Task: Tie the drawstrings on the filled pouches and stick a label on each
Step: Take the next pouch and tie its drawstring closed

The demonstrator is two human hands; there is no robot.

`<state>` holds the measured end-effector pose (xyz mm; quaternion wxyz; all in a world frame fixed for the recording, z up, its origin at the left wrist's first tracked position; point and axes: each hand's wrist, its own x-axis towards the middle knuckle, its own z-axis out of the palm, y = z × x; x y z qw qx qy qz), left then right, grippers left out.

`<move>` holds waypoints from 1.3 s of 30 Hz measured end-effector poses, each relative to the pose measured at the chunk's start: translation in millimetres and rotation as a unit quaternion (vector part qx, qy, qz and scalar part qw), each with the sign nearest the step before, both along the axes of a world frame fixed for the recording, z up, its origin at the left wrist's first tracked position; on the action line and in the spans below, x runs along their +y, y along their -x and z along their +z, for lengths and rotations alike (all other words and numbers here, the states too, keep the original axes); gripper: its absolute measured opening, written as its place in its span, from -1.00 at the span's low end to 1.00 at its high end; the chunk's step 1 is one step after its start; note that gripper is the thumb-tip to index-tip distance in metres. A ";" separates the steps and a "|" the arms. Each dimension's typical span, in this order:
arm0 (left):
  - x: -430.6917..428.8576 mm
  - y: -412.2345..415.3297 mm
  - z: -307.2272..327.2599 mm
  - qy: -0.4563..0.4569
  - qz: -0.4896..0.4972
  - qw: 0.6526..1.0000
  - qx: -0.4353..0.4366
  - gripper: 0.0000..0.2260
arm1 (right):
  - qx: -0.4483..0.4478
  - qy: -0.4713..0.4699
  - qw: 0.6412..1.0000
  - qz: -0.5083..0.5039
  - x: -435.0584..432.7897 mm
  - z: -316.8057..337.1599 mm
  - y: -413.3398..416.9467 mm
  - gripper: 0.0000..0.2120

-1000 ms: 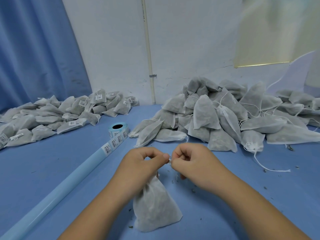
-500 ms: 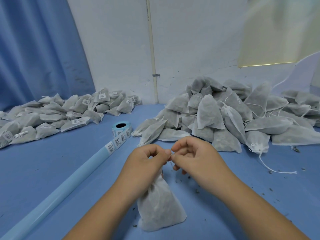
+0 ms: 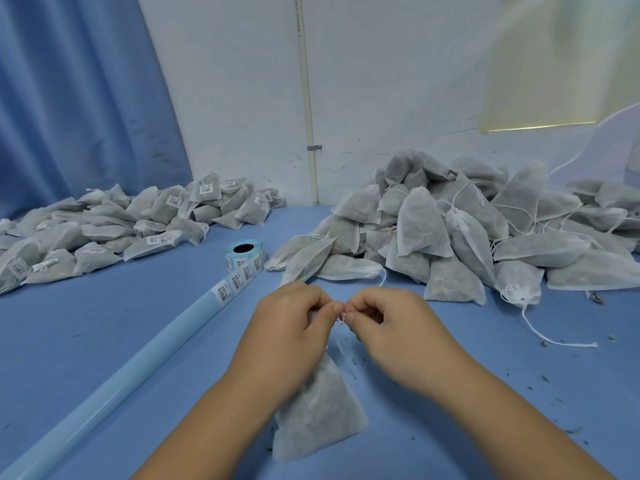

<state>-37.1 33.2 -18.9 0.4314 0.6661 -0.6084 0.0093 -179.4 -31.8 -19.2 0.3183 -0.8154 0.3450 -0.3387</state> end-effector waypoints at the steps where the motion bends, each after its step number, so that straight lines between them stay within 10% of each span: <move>1: -0.3 -0.6 -0.1 0.007 -0.002 1.000 -0.004 -0.87 | 0.001 -0.021 1.000 0.000 -1.1 0.4 0.0 -0.79; 11: 0.3 -2.9 0.6 0.032 -0.018 0.996 -0.079 -0.85 | -0.006 -0.099 0.995 0.018 0.5 3.2 0.5 -0.81; 22: 4.0 0.9 15.7 -0.110 -0.059 0.939 0.322 -0.65 | -0.061 -0.116 0.991 0.034 3.4 9.7 1.9 -0.78; 39: 0.9 2.6 9.4 -0.076 -0.043 0.962 0.258 -0.70 | -0.072 0.135 0.988 -0.029 8.6 4.6 -0.9 -0.89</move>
